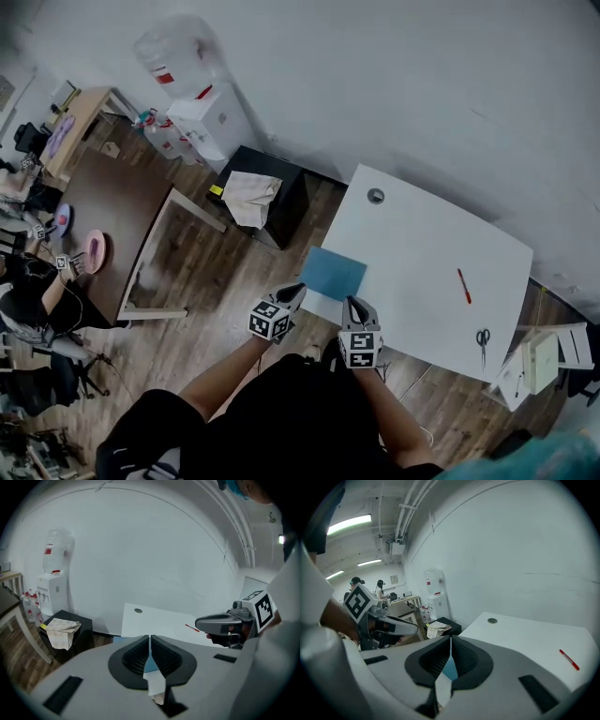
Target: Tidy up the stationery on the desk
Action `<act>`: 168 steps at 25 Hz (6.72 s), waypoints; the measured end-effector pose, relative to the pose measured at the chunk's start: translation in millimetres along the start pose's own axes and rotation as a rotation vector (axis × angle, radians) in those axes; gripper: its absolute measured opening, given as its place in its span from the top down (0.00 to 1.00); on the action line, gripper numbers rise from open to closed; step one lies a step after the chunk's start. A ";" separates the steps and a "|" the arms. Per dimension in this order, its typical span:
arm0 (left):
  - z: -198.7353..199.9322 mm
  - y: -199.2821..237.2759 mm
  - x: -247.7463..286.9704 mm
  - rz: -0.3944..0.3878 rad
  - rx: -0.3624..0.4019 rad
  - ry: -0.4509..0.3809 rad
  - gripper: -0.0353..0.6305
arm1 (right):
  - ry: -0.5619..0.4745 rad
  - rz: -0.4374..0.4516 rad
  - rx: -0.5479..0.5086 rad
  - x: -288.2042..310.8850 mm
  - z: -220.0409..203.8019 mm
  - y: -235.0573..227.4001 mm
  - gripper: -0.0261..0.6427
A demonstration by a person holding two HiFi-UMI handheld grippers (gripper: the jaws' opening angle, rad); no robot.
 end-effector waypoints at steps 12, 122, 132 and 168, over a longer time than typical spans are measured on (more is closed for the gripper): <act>-14.2 83.5 56.9 0.062 0.018 0.194 0.92 | 0.082 0.032 0.056 50.8 -16.7 -20.8 0.91; -130.7 -33.2 128.4 -0.039 -0.163 0.547 0.78 | 0.408 -0.230 0.603 -0.1 -202.2 -172.3 0.75; -158.5 -74.9 119.5 -0.191 -0.045 0.675 0.77 | 0.407 -0.173 0.494 58.0 -172.2 -217.4 0.75; -132.1 -42.6 137.6 -0.345 0.090 0.702 0.88 | 0.434 -0.292 0.806 -10.4 -222.3 -64.6 0.83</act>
Point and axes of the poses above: the fingertips, and each gripper's own axes: x forward along the fingers, y to its left, z out of its top, the point moved 1 cm from there along -x, backward along the fingers, and after that the axes turned 5 degrees about -x, right-handed, at the moved point
